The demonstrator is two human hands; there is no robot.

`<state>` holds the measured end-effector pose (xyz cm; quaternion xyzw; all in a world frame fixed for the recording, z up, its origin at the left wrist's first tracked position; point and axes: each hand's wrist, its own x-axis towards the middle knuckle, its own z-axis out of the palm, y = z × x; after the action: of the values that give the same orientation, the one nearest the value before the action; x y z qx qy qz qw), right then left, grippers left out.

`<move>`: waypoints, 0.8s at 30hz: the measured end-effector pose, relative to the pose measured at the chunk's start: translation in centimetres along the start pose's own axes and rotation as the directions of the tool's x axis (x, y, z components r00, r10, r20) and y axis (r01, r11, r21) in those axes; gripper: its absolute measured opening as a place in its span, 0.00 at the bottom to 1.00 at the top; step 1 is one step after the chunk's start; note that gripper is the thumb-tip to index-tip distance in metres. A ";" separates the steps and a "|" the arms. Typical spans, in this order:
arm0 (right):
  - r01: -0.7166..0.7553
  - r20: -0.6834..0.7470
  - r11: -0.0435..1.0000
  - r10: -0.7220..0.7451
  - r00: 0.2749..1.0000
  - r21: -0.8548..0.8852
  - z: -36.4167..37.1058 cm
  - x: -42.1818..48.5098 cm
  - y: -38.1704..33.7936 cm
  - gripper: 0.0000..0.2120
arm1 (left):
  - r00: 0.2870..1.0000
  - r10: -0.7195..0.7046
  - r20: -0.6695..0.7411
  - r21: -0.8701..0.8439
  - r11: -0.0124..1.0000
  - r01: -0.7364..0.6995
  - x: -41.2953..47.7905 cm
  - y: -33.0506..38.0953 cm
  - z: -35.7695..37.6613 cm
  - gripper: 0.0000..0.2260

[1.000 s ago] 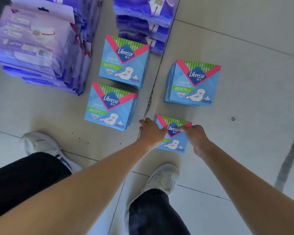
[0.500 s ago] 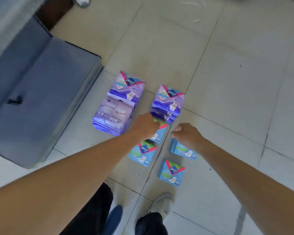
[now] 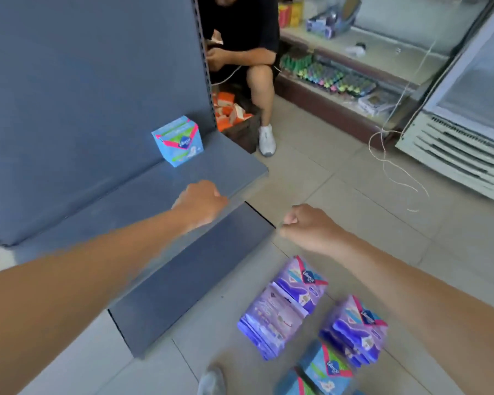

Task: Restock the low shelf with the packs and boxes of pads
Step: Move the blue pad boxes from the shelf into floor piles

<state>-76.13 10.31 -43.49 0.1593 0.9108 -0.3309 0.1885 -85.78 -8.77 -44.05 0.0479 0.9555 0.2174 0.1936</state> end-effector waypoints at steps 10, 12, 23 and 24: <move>0.134 0.044 0.990 -0.132 0.990 -0.042 4.3 10.2 -12.9 0.19 | 0.969 -0.108 -0.224 0.153 0.978 0.144 9.9 -10.9 -7.6 0.18; 0.115 0.065 0.992 -0.111 0.992 -0.059 5.0 11.7 -13.0 0.20 | 0.968 -0.070 -0.239 0.183 0.976 0.116 11.8 -11.3 -7.8 0.20; -0.044 0.044 0.993 0.049 0.998 -0.106 3.3 16.7 -9.5 0.19 | 0.955 0.178 -0.236 0.353 0.932 -0.086 22.5 -10.0 -8.5 0.32; -0.058 0.037 0.992 0.062 0.997 -0.114 3.1 16.9 -9.1 0.19 | 0.957 0.187 -0.224 0.357 0.929 -0.098 23.4 -10.3 -8.3 0.35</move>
<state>-93.99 4.42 -48.35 0.1690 0.9189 -0.2763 0.2254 -110.63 -17.23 -49.73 0.1224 0.9894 0.0660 0.0421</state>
